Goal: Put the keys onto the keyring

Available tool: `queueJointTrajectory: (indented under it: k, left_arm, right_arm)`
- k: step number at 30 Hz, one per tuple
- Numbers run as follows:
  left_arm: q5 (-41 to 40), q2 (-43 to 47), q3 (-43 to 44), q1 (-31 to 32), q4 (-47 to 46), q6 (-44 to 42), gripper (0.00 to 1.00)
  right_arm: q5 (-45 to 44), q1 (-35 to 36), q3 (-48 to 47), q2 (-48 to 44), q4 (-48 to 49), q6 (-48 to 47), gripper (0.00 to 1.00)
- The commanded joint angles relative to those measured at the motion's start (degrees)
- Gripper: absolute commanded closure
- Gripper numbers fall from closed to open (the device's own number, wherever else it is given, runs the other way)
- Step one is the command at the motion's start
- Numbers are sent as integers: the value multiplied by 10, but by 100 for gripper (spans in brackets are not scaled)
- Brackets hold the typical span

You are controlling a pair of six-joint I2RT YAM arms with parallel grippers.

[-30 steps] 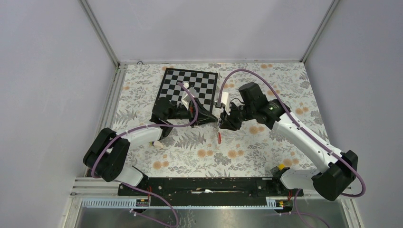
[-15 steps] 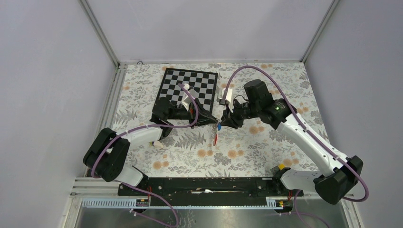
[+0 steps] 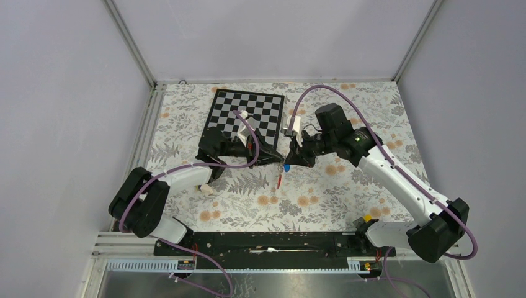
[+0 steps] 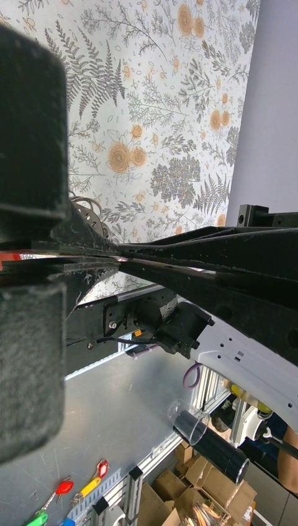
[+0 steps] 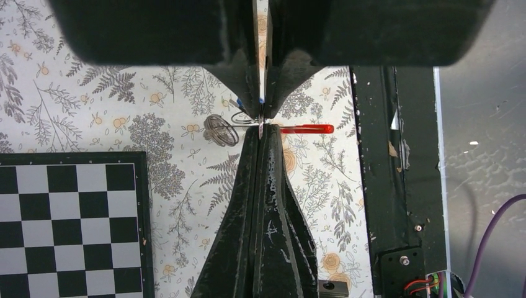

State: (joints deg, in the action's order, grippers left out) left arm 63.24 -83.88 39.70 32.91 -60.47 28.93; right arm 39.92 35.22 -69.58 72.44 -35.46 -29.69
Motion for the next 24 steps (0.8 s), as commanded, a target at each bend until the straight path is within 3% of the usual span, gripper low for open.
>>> queueJointTrajectory:
  k: [1,6,11,13,24]
  left_arm:
    - [5,5,-3,0,-15,-23,100]
    - [2,12,11,1,51,-76,98]
    - [-9,25,44,1,156,-150,75]
    - [-7,24,51,1,166,-154,70]
    - [10,23,46,9,154,-150,67]
  right_arm:
    - [19,-2,-28,2,2,-8,97]
    - [5,-2,-61,13,-52,-31,100]
    - [-39,10,-117,58,-146,-52,100]
    - [-53,16,-130,73,-166,-55,100]
    - [-77,28,-162,114,-202,-52,100]
